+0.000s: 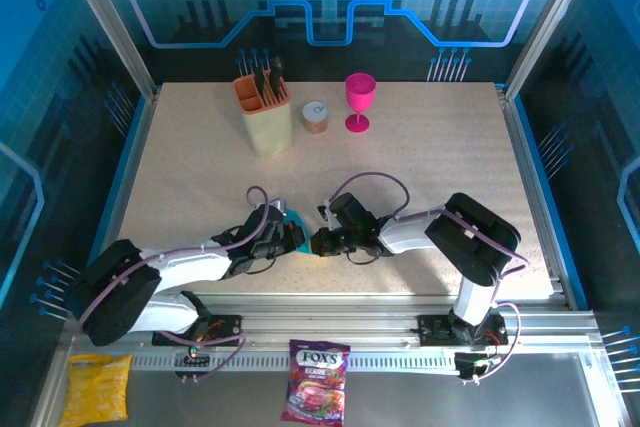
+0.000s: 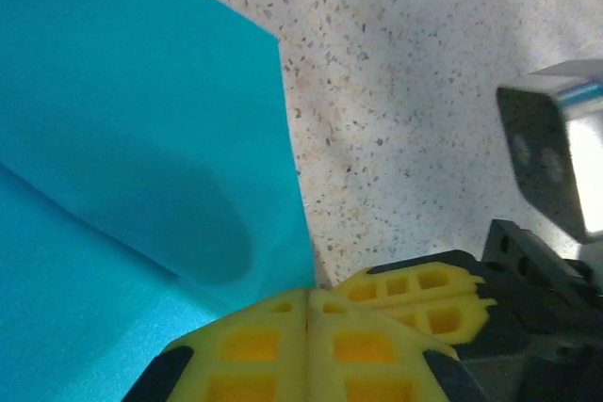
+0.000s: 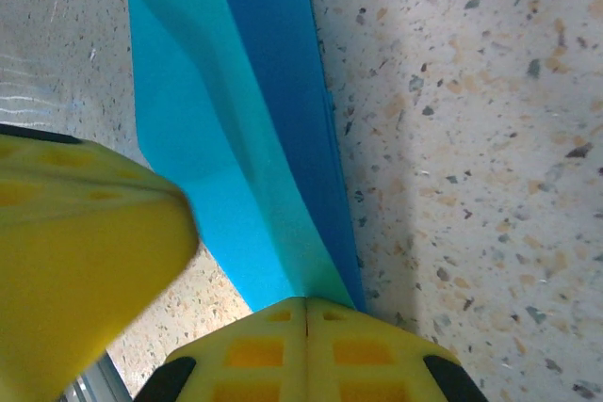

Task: Fold a paper plane with a square sheet of paper (pick it up from the middle)
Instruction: Fourth fold the wing at the center of the table.

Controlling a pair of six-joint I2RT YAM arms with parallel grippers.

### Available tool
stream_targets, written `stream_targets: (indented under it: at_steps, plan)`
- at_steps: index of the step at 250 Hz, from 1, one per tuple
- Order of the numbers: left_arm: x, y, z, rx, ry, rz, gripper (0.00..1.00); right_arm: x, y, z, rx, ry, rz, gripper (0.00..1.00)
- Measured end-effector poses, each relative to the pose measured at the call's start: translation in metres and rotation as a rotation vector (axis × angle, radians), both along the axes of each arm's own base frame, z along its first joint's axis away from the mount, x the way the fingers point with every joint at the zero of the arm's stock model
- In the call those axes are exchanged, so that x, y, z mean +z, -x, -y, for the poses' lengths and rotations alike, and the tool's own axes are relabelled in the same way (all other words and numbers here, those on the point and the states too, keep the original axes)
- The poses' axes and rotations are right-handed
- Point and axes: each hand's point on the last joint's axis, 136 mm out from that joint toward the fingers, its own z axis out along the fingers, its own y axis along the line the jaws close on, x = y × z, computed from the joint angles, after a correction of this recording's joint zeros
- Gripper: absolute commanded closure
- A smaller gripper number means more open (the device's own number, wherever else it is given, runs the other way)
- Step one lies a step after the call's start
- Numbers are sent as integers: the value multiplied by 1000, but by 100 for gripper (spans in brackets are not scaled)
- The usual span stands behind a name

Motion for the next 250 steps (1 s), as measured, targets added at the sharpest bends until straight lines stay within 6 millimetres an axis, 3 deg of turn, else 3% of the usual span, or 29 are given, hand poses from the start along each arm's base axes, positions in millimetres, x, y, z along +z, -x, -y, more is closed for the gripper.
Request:
stream_targets:
  at_steps: [88,134,250]
  plan:
    - [-14,-8,7,41,19,-11,100,-1,-1,1,-31,-14,-46,100]
    - [-27,-13,0,111,-23,-54,100,-2,-1,1,-39,-15,-58,100]
    - [-28,-24,-14,186,-87,-125,100,-4,-9,-6,-68,18,-97,100]
